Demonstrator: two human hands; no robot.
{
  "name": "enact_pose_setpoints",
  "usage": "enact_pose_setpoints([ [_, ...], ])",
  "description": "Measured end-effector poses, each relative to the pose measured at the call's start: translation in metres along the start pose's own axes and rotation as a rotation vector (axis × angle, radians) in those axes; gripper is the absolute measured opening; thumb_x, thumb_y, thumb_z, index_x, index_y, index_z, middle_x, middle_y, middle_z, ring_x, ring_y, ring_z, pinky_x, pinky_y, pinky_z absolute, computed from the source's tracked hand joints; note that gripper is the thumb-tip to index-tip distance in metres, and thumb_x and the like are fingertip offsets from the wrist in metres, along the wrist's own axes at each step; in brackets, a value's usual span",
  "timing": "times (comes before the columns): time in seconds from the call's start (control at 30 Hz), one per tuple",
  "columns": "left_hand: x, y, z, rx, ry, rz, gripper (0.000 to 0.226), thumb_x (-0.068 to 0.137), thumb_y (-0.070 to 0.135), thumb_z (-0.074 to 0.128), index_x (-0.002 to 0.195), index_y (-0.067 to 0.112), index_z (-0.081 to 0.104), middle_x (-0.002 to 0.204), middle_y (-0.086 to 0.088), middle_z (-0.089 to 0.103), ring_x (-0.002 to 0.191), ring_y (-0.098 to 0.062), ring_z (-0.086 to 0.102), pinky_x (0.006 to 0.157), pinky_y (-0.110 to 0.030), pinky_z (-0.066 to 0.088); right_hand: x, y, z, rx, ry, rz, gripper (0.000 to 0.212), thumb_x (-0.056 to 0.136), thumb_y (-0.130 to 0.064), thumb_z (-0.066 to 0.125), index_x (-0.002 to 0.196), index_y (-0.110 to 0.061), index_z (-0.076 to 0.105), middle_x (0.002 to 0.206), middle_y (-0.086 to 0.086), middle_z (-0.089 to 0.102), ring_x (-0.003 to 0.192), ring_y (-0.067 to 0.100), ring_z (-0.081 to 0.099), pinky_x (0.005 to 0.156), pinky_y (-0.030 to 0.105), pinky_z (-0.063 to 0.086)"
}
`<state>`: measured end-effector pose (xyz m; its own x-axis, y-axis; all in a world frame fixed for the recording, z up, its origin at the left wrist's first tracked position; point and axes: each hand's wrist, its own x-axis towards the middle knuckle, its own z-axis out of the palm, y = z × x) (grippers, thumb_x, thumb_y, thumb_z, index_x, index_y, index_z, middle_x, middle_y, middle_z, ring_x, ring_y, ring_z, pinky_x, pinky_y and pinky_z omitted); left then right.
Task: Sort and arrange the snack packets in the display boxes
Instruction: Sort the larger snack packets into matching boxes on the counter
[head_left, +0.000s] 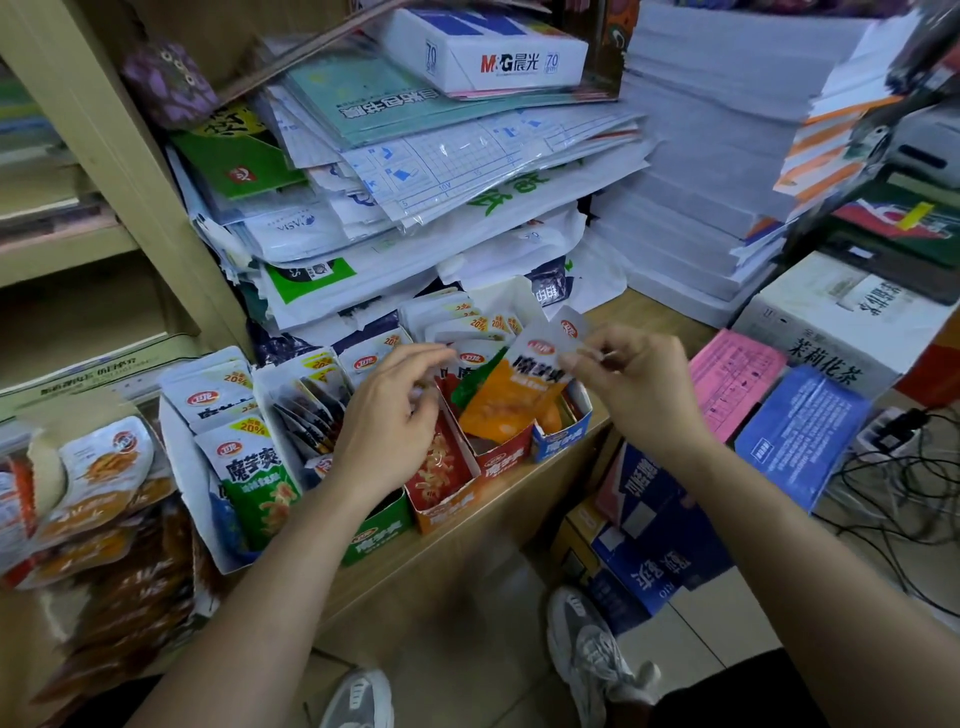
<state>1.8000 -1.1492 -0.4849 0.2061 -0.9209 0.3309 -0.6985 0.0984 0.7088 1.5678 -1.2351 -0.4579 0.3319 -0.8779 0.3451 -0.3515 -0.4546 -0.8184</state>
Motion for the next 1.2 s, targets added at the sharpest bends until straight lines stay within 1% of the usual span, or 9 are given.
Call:
enact_pose_setpoints([
  [0.13, 0.007, 0.001, 0.003, -0.044, 0.092, 0.015, 0.025, 0.091, 0.009, 0.072, 0.106, 0.028, 0.071, 0.107, 0.013, 0.066, 0.097, -0.001, 0.063, 0.081, -0.024, 0.058, 0.009, -0.003, -0.026, 0.065, 0.021, 0.084, 0.02, 0.1, -0.021, 0.062, 0.089, -0.01, 0.074, 0.079, -0.004, 0.075, 0.064, 0.014, 0.068, 0.061, 0.022, 0.055],
  [0.23, 0.009, 0.006, 0.009, -0.05, 0.155, -0.016, 0.019, 0.086, 0.014, 0.078, 0.089, 0.029, 0.066, 0.091, 0.017, 0.067, 0.085, 0.0, 0.065, 0.072, -0.022, 0.056, 0.011, 0.005, -0.041, 0.098, 0.018, 0.182, 0.02, 0.103, -0.019, 0.057, 0.091, -0.014, 0.073, 0.08, -0.003, 0.076, 0.065, 0.02, 0.07, 0.068, 0.039, 0.058],
  [0.33, 0.011, 0.01, 0.012, -0.109, 0.193, -0.04, 0.021, 0.086, 0.015, 0.078, 0.093, 0.028, 0.063, 0.087, 0.016, 0.067, 0.082, 0.0, 0.065, 0.07, -0.016, 0.051, 0.011, 0.011, -0.051, 0.047, -0.051, 0.184, 0.02, 0.102, -0.013, 0.058, 0.092, -0.02, 0.074, 0.083, 0.008, 0.076, 0.071, 0.03, 0.07, 0.07, 0.046, 0.058],
  [0.5, 0.016, 0.008, 0.011, -0.047, 0.07, 0.065, 0.021, 0.096, 0.014, 0.066, 0.106, 0.028, 0.077, 0.099, 0.018, 0.061, 0.097, 0.003, 0.058, 0.081, -0.023, 0.048, 0.007, 0.015, -0.055, -0.059, -0.176, 0.187, 0.023, 0.1, -0.005, 0.058, 0.086, -0.021, 0.067, 0.058, -0.024, 0.066, 0.054, -0.005, 0.061, 0.052, 0.01, 0.045],
  [0.6, 0.018, 0.012, 0.005, -0.056, 0.068, 0.077, 0.021, 0.101, 0.014, 0.058, 0.103, 0.03, 0.071, 0.105, 0.014, 0.06, 0.102, 0.007, 0.054, 0.083, -0.021, 0.045, 0.006, 0.016, -0.055, -0.124, -0.192, 0.186, 0.029, 0.099, -0.007, 0.06, 0.081, -0.03, 0.064, 0.06, -0.025, 0.066, 0.057, -0.007, 0.061, 0.056, 0.016, 0.045],
  [0.7, 0.018, 0.017, -0.001, -0.198, 0.056, 0.046, 0.032, 0.102, 0.012, 0.055, 0.126, 0.033, 0.062, 0.128, 0.018, 0.057, 0.111, 0.008, 0.058, 0.094, -0.016, 0.049, 0.005, 0.012, -0.051, -0.172, -0.213, 0.157, 0.029, 0.098, -0.01, 0.062, 0.08, -0.033, 0.065, 0.071, -0.012, 0.071, 0.063, 0.003, 0.066, 0.058, 0.027, 0.052],
  [0.83, 0.014, 0.016, -0.001, -0.252, 0.008, 0.005, 0.052, 0.096, 0.013, 0.066, 0.138, 0.04, 0.052, 0.15, 0.015, 0.043, 0.106, 0.005, 0.064, 0.089, -0.011, 0.052, 0.005, 0.008, -0.045, -0.153, -0.265, 0.151, 0.016, 0.099, -0.01, 0.061, 0.106, -0.017, 0.074, 0.091, -0.01, 0.074, 0.079, 0.004, 0.07, 0.059, 0.016, 0.054],
  [1.03, 0.01, 0.014, -0.01, -0.2, 0.126, 0.031, 0.032, 0.097, 0.015, 0.067, 0.122, 0.033, 0.067, 0.125, 0.009, 0.06, 0.093, -0.008, 0.068, 0.085, -0.031, 0.059, 0.002, 0.001, -0.039, -0.012, -0.261, 0.157, 0.015, 0.099, -0.009, 0.06, 0.106, -0.017, 0.071, 0.082, -0.013, 0.076, 0.073, 0.003, 0.071, 0.06, 0.017, 0.054],
  [1.2, -0.008, 0.032, -0.02, -0.446, -0.207, -0.078, 0.044, 0.094, 0.033, 0.065, 0.136, 0.036, 0.054, 0.118, 0.01, 0.072, 0.107, -0.01, 0.069, 0.084, -0.028, 0.059, -0.003, -0.014, -0.018, 0.141, -0.262, 0.093, 0.019, 0.097, -0.005, 0.062, 0.101, -0.021, 0.072, 0.079, -0.007, 0.074, 0.063, 0.008, 0.063, 0.061, 0.021, 0.053],
])
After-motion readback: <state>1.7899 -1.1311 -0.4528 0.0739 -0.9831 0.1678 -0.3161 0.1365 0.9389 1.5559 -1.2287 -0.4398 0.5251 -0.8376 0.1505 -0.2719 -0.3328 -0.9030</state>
